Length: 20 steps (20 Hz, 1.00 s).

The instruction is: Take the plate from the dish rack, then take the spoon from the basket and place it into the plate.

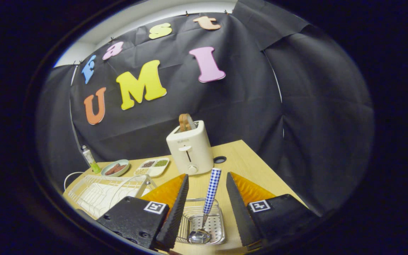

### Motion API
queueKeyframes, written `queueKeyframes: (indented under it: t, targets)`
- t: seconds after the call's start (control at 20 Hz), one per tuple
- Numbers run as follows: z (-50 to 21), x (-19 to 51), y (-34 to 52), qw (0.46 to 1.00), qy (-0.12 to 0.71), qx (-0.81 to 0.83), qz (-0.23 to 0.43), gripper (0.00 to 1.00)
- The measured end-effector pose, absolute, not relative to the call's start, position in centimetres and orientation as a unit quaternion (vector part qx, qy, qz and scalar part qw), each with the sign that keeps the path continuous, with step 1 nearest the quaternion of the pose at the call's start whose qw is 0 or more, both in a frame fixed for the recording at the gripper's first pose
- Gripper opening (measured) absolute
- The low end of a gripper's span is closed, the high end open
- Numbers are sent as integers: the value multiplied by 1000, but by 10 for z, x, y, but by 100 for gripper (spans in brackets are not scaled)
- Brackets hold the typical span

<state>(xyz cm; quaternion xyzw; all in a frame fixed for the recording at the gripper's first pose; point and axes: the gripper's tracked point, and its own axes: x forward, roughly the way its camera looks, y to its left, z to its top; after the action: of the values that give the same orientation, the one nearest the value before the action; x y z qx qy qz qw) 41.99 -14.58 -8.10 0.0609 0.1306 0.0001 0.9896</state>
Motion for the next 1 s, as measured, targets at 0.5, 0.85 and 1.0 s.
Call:
queueKeyframes:
  t: [0.5,0.85,1.0]
  targets:
    - [-24,396,-130,998,64,4,-16,17]
    - [69,330,-85,1000,-8,8,-11,17]
    - [108,288,-58,999,-34,8,4,17]
